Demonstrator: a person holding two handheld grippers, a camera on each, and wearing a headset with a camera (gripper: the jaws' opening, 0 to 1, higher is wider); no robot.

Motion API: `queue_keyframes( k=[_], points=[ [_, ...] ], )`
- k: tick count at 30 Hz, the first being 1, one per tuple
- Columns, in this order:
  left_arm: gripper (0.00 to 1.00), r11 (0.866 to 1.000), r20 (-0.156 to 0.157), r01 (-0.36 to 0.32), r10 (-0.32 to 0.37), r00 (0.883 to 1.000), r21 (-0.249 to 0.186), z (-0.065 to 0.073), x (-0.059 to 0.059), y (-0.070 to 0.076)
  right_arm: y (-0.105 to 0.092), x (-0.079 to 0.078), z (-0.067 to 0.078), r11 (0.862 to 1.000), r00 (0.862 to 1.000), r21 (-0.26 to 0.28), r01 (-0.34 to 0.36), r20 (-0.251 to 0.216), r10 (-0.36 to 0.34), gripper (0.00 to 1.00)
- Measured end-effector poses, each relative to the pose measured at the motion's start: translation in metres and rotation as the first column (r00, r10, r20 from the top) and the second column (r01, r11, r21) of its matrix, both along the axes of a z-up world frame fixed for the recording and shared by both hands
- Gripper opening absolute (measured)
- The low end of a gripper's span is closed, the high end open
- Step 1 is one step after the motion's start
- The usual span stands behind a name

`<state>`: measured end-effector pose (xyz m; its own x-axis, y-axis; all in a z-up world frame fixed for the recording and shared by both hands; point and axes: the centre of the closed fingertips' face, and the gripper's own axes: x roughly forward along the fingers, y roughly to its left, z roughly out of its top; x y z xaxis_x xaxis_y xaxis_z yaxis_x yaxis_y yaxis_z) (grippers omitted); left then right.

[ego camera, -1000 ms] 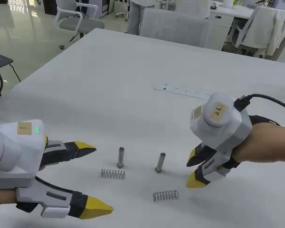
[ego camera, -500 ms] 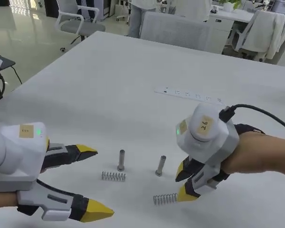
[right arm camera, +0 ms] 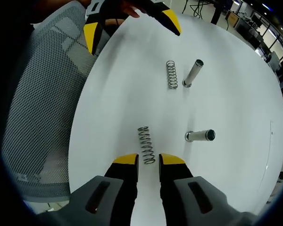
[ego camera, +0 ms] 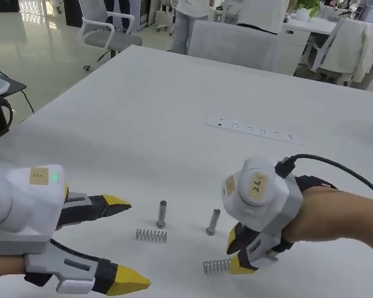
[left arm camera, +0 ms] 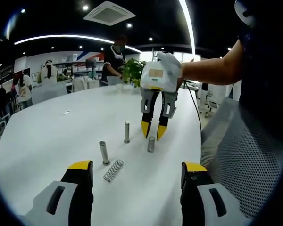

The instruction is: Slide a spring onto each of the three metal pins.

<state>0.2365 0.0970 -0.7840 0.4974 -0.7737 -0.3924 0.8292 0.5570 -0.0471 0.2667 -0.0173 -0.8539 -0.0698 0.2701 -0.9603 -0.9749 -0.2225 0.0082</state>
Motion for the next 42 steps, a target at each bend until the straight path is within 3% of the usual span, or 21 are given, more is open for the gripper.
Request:
queue_keyframes(
  k=[15, 22, 42],
  points=[
    [0.68, 1.0, -0.007, 0.005, -0.005, 1.0, 0.001, -0.001, -0.003, -0.002, 0.0, -0.001, -0.009, 0.999, 0.999, -0.029, -0.04, 0.024, 0.041, 0.09],
    [0.67, 1.0, -0.01, 0.021, -0.021, 1.0, 0.003, -0.001, -0.005, -0.007, 0.0, -0.002, -0.008, 1.0, 1.0, -0.02, -0.013, 0.018, 0.013, 0.08],
    [0.58, 0.991, 0.017, 0.127, -0.128, 0.992, 0.035, 0.012, -0.005, -0.032, 0.003, -0.013, 0.038, 0.995, 0.996, 0.045, 0.085, -0.003, -0.085, 0.08]
  ],
)
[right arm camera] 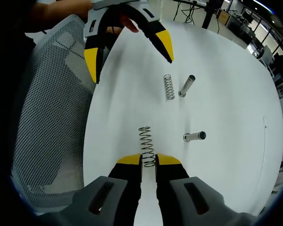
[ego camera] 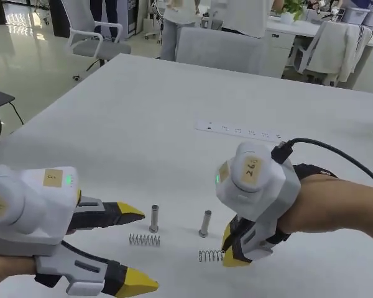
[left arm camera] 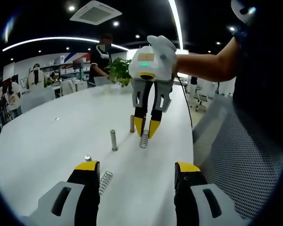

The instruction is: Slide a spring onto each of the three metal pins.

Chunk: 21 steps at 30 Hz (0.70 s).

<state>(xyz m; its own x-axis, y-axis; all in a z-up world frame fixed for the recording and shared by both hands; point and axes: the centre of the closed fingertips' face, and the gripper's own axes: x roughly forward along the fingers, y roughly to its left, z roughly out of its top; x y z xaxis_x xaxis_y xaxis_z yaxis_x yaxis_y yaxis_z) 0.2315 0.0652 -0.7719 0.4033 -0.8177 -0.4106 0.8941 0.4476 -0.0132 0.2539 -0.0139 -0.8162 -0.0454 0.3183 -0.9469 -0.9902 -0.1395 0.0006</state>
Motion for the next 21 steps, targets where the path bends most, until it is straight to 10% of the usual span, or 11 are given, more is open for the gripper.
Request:
queue_keyframes(
  k=[21],
  points=[
    [0.35, 0.987, -0.01, 0.148, -0.147, 0.989, 0.061, -0.01, 0.005, -0.032, 0.014, -0.012, 0.007, 1.0, 1.0, 0.022, 0.005, -0.012, -0.004, 0.08]
  ],
)
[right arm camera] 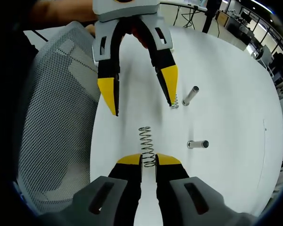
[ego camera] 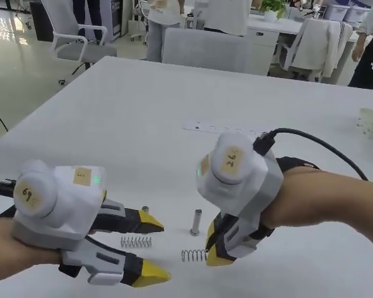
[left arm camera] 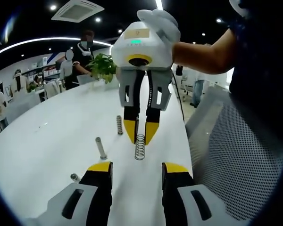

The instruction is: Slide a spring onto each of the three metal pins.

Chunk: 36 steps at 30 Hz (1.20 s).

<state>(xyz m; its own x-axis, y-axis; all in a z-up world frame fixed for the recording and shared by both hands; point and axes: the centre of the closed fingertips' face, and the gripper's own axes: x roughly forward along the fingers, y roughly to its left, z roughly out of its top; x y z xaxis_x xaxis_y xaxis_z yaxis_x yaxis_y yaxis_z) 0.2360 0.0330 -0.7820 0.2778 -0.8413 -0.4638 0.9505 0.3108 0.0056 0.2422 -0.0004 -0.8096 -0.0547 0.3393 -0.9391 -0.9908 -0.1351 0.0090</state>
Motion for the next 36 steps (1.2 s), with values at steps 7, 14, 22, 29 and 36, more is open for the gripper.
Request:
queue_keyframes(
  k=[7, 14, 22, 29, 36],
  points=[
    [0.26, 0.999, 0.014, 0.034, -0.034, 0.999, 0.023, -0.006, -0.001, -0.006, 0.004, -0.001, 0.002, 1.0, 1.0, 0.003, 0.003, -0.004, -0.003, 0.08],
    [0.19, 0.999, 0.032, 0.042, -0.043, 0.999, 0.024, -0.005, 0.002, -0.01, 0.009, -0.002, 0.003, 1.0, 1.0, 0.006, 0.003, -0.007, -0.003, 0.08],
    [0.13, 0.999, 0.051, 0.045, -0.046, 0.998, 0.024, -0.003, 0.004, -0.013, 0.013, -0.002, 0.005, 1.0, 1.0, 0.012, 0.015, -0.014, -0.015, 0.08],
    [0.08, 0.998, 0.061, 0.043, -0.045, 0.997, 0.037, -0.005, 0.006, -0.014, 0.015, -0.002, 0.006, 0.999, 0.999, 0.018, 0.031, -0.024, -0.03, 0.08],
    [0.05, 0.998, 0.068, 0.046, -0.049, 0.996, 0.042, -0.007, 0.006, -0.015, 0.016, -0.003, 0.005, 0.999, 0.998, 0.024, 0.049, -0.039, -0.048, 0.08]
  ],
)
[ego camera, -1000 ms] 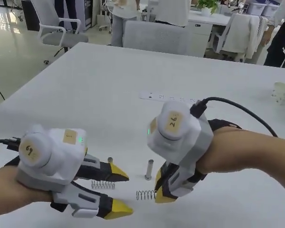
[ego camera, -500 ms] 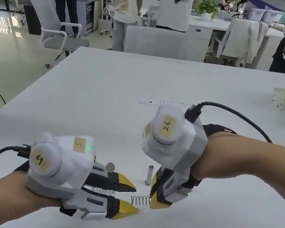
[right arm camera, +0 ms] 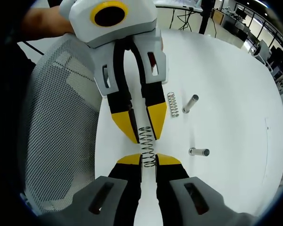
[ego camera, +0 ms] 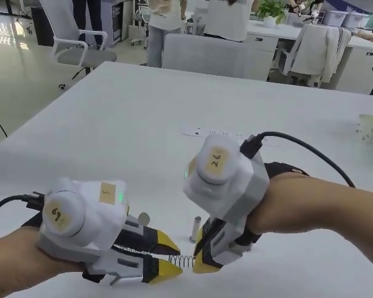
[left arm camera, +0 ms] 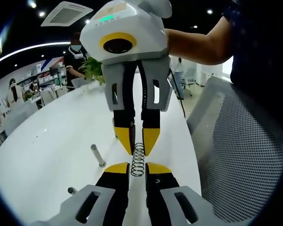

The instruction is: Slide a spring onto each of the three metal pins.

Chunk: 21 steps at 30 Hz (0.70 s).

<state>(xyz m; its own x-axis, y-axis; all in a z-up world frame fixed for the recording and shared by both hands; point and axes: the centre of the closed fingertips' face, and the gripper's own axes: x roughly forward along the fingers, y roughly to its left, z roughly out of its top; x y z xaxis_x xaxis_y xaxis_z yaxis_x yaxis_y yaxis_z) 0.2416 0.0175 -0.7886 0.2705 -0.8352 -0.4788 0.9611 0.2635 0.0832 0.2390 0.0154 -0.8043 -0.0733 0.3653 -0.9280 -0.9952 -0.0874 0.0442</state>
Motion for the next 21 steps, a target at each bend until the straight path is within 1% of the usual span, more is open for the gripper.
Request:
queue_keyframes(
  k=[1, 9, 14, 21],
  points=[
    [0.03, 1.0, 0.001, 0.001, -0.001, 1.0, -0.003, 0.0005, -0.0001, -0.0004, -0.0001, -0.0001, -0.0001, 1.0, 1.0, 0.0, 0.0, 0.0, 0.0, 0.08],
    [0.02, 1.0, 0.012, 0.015, -0.016, 1.0, 0.02, -0.0029, -0.0021, -0.0006, -0.0001, -0.0006, 0.0016, 1.0, 1.0, 0.004, 0.0, 0.005, 0.0, 0.08],
    [0.02, 1.0, 0.012, 0.023, -0.023, 1.0, 0.017, -0.0025, -0.0029, -0.0013, -0.0006, -0.0015, 0.0021, 1.0, 1.0, 0.01, -0.01, 0.01, 0.01, 0.08],
    [0.02, 0.999, 0.009, 0.03, -0.03, 1.0, 0.015, -0.0014, -0.0048, -0.0011, -0.0008, -0.0027, 0.0029, 0.999, 0.999, 0.035, -0.031, 0.007, 0.031, 0.09]
  ],
)
